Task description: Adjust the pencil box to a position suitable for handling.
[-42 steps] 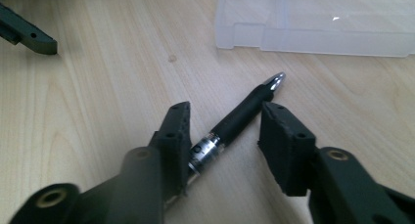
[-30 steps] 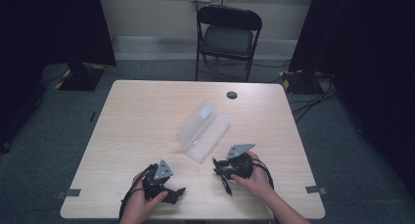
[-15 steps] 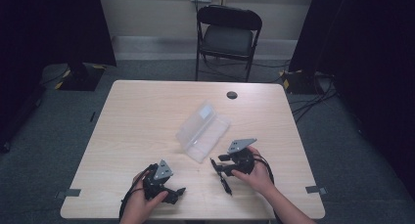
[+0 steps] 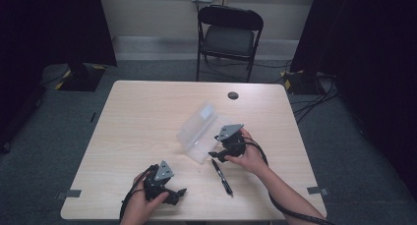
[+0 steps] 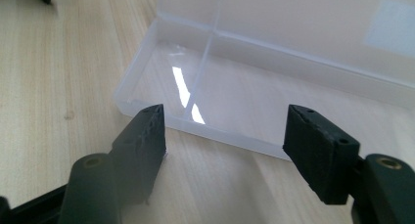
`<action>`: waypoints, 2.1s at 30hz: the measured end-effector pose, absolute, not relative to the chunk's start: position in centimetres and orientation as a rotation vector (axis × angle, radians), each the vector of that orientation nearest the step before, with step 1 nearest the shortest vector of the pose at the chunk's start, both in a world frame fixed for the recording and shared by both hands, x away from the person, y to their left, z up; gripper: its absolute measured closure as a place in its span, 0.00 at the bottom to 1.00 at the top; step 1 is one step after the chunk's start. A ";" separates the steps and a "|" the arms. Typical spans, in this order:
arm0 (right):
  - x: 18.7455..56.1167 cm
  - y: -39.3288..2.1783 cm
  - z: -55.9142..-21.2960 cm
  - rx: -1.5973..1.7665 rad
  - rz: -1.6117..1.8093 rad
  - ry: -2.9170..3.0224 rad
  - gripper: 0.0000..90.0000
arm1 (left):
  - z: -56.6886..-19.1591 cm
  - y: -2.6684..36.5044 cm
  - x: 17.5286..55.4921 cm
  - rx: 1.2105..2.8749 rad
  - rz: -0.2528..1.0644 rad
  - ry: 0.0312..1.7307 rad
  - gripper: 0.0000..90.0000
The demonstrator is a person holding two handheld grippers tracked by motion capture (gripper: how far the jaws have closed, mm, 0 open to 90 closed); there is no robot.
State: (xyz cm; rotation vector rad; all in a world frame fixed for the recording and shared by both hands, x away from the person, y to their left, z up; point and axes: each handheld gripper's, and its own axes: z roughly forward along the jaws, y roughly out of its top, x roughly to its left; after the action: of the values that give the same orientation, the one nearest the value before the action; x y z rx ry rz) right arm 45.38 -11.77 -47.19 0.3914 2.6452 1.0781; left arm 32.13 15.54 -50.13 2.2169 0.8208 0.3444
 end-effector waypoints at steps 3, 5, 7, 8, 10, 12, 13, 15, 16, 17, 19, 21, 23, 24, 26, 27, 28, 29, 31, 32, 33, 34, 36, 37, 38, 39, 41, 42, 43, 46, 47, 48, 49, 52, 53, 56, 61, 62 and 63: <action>45.5 -11.3 -47.7 0.393 1.072 2.651 0.38 | -50.1 15.5 32.1 2.217 0.344 0.821 0.06; 45.6 -11.2 -47.9 0.382 1.077 2.658 0.40 | -50.1 15.5 32.1 2.216 0.344 0.821 0.06; 45.8 -11.0 -48.0 0.376 1.084 2.664 0.40 | -50.1 15.5 32.1 2.217 0.345 0.821 0.06; 45.8 -10.9 -48.1 0.383 1.090 2.670 0.41 | -50.1 15.5 32.1 2.217 0.345 0.821 0.06; 45.9 -10.8 -48.2 0.377 1.104 2.688 0.45 | -50.1 15.5 32.1 2.217 0.345 0.821 0.06; 45.9 -10.6 -48.4 0.371 1.107 2.688 0.49 | -50.1 15.5 32.1 2.217 0.345 0.820 0.06; 45.9 -10.6 -48.3 0.379 1.111 2.687 0.54 | -50.1 15.5 32.1 2.217 0.345 0.820 0.06; 45.9 -10.5 -48.3 0.406 1.115 2.683 0.62 | -50.1 15.5 32.1 2.218 0.345 0.820 0.06; 45.9 -10.5 -48.2 0.427 1.113 2.687 0.65 | -50.1 15.5 32.1 2.216 0.344 0.821 0.06; 46.0 -10.6 -48.2 0.452 1.118 2.686 0.68 | -50.1 15.5 32.1 2.217 0.344 0.821 0.06; 46.1 -10.8 -48.2 0.493 1.129 2.684 0.71 | -50.1 15.5 32.1 2.216 0.344 0.821 0.06; 46.2 -10.9 -48.2 0.531 1.140 2.685 0.74 | -50.1 15.5 32.1 2.216 0.344 0.821 0.06; 46.1 -11.1 -48.3 0.562 1.146 2.671 0.80 | -50.1 15.6 32.1 2.219 0.347 0.817 0.06; 46.1 -11.2 -48.3 0.578 1.150 2.663 0.82 | -50.1 15.5 32.1 2.216 0.345 0.822 0.06; 46.0 -11.5 -48.2 0.619 1.154 2.650 0.88 | -50.1 15.5 32.1 2.217 0.345 0.821 0.06; 46.0 -11.7 -48.2 0.644 1.153 2.641 0.90 | -50.1 15.5 32.1 2.217 0.345 0.820 0.06; 46.1 -11.9 -48.2 0.658 1.154 2.633 0.92 | -50.1 15.5 32.1 2.217 0.345 0.820 0.06; 46.1 -12.1 -48.3 0.679 1.154 2.626 0.92 | -50.1 15.5 32.1 2.217 0.344 0.821 0.06; 46.2 -12.6 -48.4 0.737 1.167 2.628 0.78 | -50.1 15.5 32.1 2.217 0.345 0.821 0.06; 46.1 -12.8 -48.5 0.744 1.176 2.614 0.70 | -50.1 15.5 32.1 2.217 0.345 0.821 0.06; 46.1 -13.1 -48.4 0.740 1.183 2.604 0.67 | -50.1 15.5 32.1 2.217 0.345 0.821 0.06; 46.0 -13.4 -48.3 0.745 1.184 2.598 0.65 | -50.1 15.5 32.1 2.217 0.344 0.821 0.06; 45.6 -14.2 -48.0 0.761 1.213 2.589 0.58 | -50.1 15.5 32.1 2.217 0.345 0.820 0.06; 45.4 -14.6 -47.8 0.767 1.214 2.583 0.57 | -50.1 15.5 32.1 2.217 0.345 0.821 0.06; 45.1 -15.0 -47.7 0.776 1.212 2.588 0.57 | -50.1 15.5 32.1 2.217 0.345 0.821 0.06; 44.8 -15.3 -47.7 0.785 1.213 2.596 0.57 | -50.1 15.5 32.1 2.217 0.344 0.821 0.06; 44.1 -15.8 -47.9 0.786 1.194 2.606 0.60 | -50.1 15.5 32.1 2.217 0.344 0.821 0.06; 44.1 -15.8 -47.9 0.786 1.194 2.606 0.60 | -50.1 15.5 32.1 2.217 0.344 0.821 0.06; 43.7 -16.3 -48.2 0.787 1.142 2.603 0.60 | -50.1 15.5 32.1 2.216 0.344 0.821 0.06; 43.6 -17.0 -48.7 0.825 1.162 2.604 0.69 | -50.1 15.5 32.1 2.217 0.345 0.820 0.06; 43.6 -17.2 -48.8 0.840 1.161 2.608 0.72 | -50.1 15.5 32.1 2.217 0.345 0.820 0.06; 43.5 -17.3 -48.9 0.842 1.162 2.607 0.78 | -50.1 15.5 32.1 2.217 0.345 0.820 0.06; 43.4 -17.3 -49.0 0.838 1.163 2.610 0.85 | -50.1 15.5 32.1 2.216 0.344 0.821 0.06; 43.1 -17.4 -49.2 0.851 1.171 2.599 0.95 | -50.1 15.5 32.1 2.216 0.344 0.821 0.06; 43.0 -17.5 -49.2 0.864 1.173 2.587 0.96 | -50.1 15.5 32.1 2.215 0.344 0.821 0.06; 42.8 -17.9 -49.4 0.901 1.184 2.551 0.96 | -50.1 15.5 32.1 2.216 0.344 0.821 0.06; 42.8 -18.9 -49.4 0.985 1.171 2.482 0.98 | -50.1 15.5 32.1 2.216 0.345 0.820 0.06; 42.9 -19.2 -49.5 0.995 1.182 2.480 0.98 | -50.1 15.5 32.1 2.215 0.344 0.821 0.06; 42.9 -19.4 -49.5 1.002 1.176 2.474 0.98 | -50.1 15.5 32.1 2.215 0.344 0.821 0.06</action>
State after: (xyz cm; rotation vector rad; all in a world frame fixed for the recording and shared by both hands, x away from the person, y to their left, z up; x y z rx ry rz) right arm 42.90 -19.40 -49.46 1.0019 2.4739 1.1757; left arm 32.13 15.53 -50.14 2.2154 0.8210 0.3441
